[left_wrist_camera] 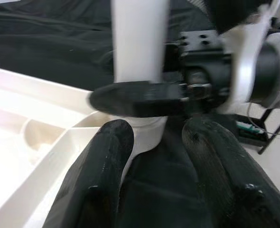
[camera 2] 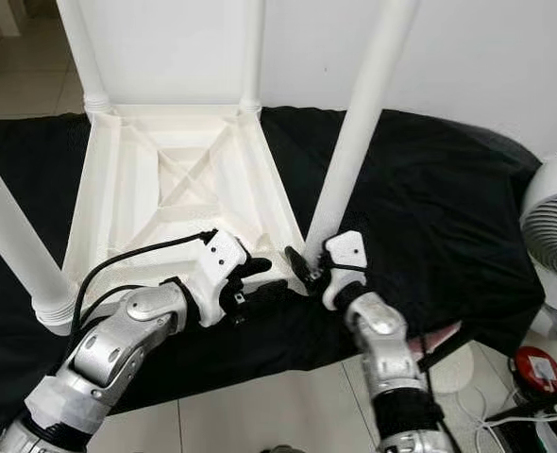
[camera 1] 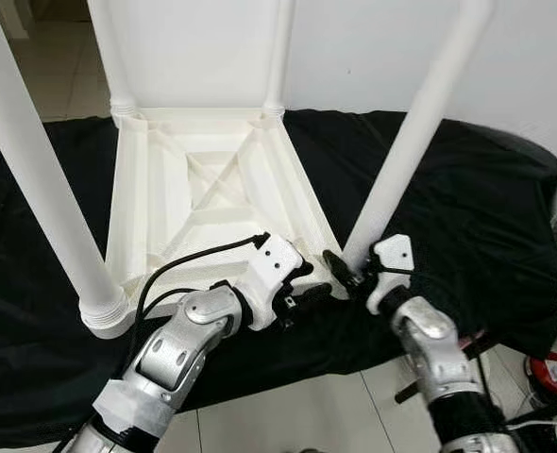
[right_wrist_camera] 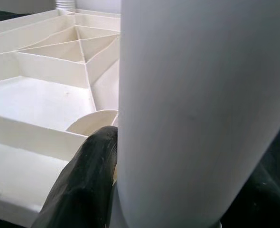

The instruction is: Building children table

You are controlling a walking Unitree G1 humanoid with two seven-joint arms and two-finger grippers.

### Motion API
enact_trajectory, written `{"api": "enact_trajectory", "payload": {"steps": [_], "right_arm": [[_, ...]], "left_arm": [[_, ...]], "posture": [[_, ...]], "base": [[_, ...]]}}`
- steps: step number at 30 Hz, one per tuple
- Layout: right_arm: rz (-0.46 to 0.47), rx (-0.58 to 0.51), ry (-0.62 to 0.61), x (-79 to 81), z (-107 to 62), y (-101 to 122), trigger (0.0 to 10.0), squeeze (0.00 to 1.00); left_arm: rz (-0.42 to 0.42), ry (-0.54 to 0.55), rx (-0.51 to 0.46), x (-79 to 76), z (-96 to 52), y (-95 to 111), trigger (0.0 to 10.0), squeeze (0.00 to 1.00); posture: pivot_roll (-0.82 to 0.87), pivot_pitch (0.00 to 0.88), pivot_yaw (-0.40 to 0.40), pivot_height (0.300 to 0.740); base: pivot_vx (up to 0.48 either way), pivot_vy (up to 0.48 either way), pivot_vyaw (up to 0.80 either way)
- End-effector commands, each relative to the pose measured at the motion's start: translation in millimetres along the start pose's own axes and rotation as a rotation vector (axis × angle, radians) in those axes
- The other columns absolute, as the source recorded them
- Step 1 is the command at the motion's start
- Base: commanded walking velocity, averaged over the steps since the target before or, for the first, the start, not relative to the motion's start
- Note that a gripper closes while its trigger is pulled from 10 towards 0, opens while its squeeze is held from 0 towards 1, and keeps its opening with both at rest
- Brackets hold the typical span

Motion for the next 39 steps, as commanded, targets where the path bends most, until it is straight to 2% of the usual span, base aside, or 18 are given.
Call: {"api": "enact_trajectory", "payload": {"steps": [1,2,4,5,6,7,8,10,11,12,20,21,25,32,33,34,38,39], "right_arm": [[0.041,0.058,-0.121,-10.5,-4.1,-10,10.0,0.00],[0.059,0.066,-0.171,-14.7,-5.6,-12,10.0,0.00],[0.018,0.114,-0.311,-22.5,-13.0,-18,10.0,0.00],[0.018,0.114,-0.311,-22.5,-13.0,-18,10.0,0.00],[0.016,0.132,-0.371,-22.5,-17.2,-21,10.0,0.00],[0.013,0.142,-0.412,-15.5,-20.4,-23,10.0,0.00],[0.013,0.142,-0.412,-15.5,-20.4,-23,10.0,0.00],[0.025,0.143,-0.420,0.1,-21.7,-24,10.0,0.00],[0.025,0.143,-0.420,0.1,-21.7,-24,10.0,0.00],[0.018,0.138,-0.383,9.2,-18.5,-22,10.0,0.00],[0.056,0.116,-0.310,13.9,-14.9,-17,10.0,0.00],[0.074,0.104,-0.303,14.7,-15.0,-15,10.0,1.00],[0.093,0.068,-0.246,15.9,-14.9,-5,10.0,1.00],[0.042,0.006,-0.127,6.3,-18.6,8,10.0,1.00],[0.029,0.006,-0.069,2.8,-21.2,9,10.0,0.95],[0.026,-0.001,-0.005,1.0,-24.1,10,10.0,0.00],[0.022,-0.015,0.083,-2.9,-29.6,12,10.0,0.00],[-0.050,-0.016,0.132,-7.5,-32.4,13,10.0,0.00]], "left_arm": [[0.010,-0.028,-0.003,-6.7,0.8,0,10.0,0.00],[0.010,-0.029,-0.002,-6.8,0.8,0,10.0,0.00],[0.012,-0.029,-0.002,-6.8,1.3,0,10.0,0.00],[0.012,-0.029,-0.002,-6.8,1.3,0,10.0,0.00],[0.015,-0.031,-0.004,-6.8,1.6,1,10.0,0.00],[0.016,-0.030,-0.006,-6.4,2.0,1,10.0,0.00],[0.016,-0.030,-0.006,-6.4,2.0,1,10.0,0.00],[0.016,-0.029,-0.009,-6.1,2.3,2,10.0,0.00],[0.016,-0.029,-0.009,-6.1,2.3,2,10.0,0.00],[0.014,-0.031,-0.008,-6.4,2.3,2,10.0,0.00],[0.023,-0.054,0.002,-10.6,3.4,0,10.0,0.00],[0.023,-0.053,0.001,-10.3,3.5,1,10.0,0.00],[0.019,-0.051,-0.001,-11.2,3.4,1,10.0,0.00],[0.009,-0.050,-0.002,-11.9,3.6,1,10.0,0.00],[0.010,-0.050,-0.001,-11.2,3.2,1,10.0,0.00],[0.012,-0.048,0.000,-10.1,2.8,1,10.0,0.00],[0.013,-0.039,0.001,-7.7,2.0,1,10.0,0.00],[0.014,-0.028,0.000,-5.5,1.2,1,10.0,0.00]], "posture": [[0.02,0.017,-0.086,0.740],[0.01,0.017,-0.086,0.740],[0.01,0.017,-0.086,0.740],[0.01,0.017,-0.086,0.740],[0.01,0.017,-0.086,0.740],[0.02,0.012,-0.090,0.740],[0.02,0.012,-0.090,0.740],[0.02,0.012,-0.090,0.740],[0.02,0.012,-0.090,0.740],[0.01,0.011,-0.082,0.740],[0.01,0.011,-0.079,0.740],[0.01,0.011,-0.079,0.740],[0.01,0.014,-0.073,0.740],[0.01,0.019,-0.068,0.740],[0.01,0.024,-0.064,0.740],[0.01,0.025,-0.060,0.740],[0.01,0.027,-0.057,0.740],[0.02,0.026,-0.054,0.740]], "base": [[0.000,0.000,0.00],[0.000,0.000,0.00],[0.000,0.000,0.00],[0.000,0.000,0.00],[0.000,0.000,0.00],[0.000,0.000,0.00],[0.000,0.000,0.00],[0.000,0.000,0.00],[0.000,0.000,0.00],[0.000,0.000,0.00],[0.000,0.000,0.00],[0.000,0.000,0.00],[0.000,0.000,0.00],[0.000,0.000,0.00],[0.000,0.000,0.00],[0.000,0.000,0.00],[0.000,0.000,0.00],[0.000,0.000,0.00]]}}
Point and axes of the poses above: a point about 5 cm out from each wrist's last joint towards the gripper, its own z axis pointing out of the wrist towards the gripper, its own y axis along the axis of the wrist's last joint, x = y × z, the point moved 6 cm from there along z, pointing out of the wrist towards the gripper, and after that the axes turned 5 degrees about -z, right-handed, at the moved point
